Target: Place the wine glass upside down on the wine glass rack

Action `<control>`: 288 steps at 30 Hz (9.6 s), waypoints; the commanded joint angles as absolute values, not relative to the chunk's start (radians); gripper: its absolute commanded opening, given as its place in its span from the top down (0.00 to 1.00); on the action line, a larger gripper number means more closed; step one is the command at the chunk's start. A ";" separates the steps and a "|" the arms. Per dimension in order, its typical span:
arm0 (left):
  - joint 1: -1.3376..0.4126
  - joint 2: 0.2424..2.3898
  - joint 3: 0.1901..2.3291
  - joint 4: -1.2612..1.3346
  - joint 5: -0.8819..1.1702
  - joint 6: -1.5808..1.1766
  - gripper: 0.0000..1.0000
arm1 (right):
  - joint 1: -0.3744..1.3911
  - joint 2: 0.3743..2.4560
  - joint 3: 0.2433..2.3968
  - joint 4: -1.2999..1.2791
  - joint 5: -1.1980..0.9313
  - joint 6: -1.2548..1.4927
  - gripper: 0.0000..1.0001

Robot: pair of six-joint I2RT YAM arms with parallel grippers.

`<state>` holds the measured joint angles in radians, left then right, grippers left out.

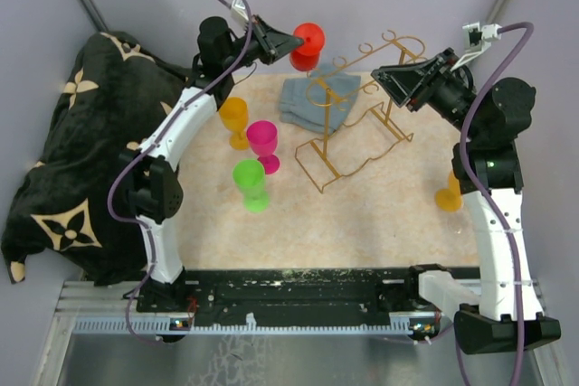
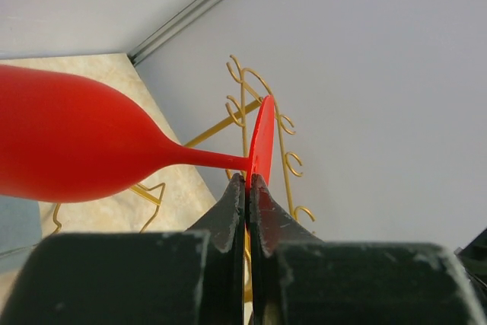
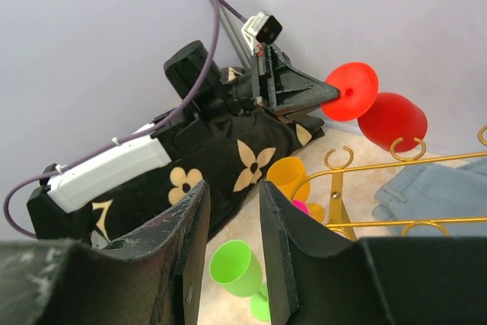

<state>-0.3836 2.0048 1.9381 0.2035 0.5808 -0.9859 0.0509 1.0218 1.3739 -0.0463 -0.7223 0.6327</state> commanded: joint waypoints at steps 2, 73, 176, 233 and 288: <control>-0.383 1.908 1.909 0.185 0.558 -0.957 1.00 | 0.049 1.003 1.367 0.014 -0.719 0.650 0.67; -0.468 1.740 1.607 0.136 0.623 -0.965 0.75 | 0.049 0.994 1.293 0.069 -0.723 0.709 0.68; -0.265 1.398 1.176 0.252 0.716 -0.771 0.36 | -0.201 1.400 1.264 -0.944 0.299 0.397 0.66; -0.267 1.457 1.364 0.468 0.757 -1.081 0.37 | -0.069 1.006 1.576 0.063 -0.258 0.734 1.00; -0.459 1.744 1.532 1.503 0.654 -2.018 0.59 | 0.091 1.319 1.206 1.412 -0.871 1.702 1.00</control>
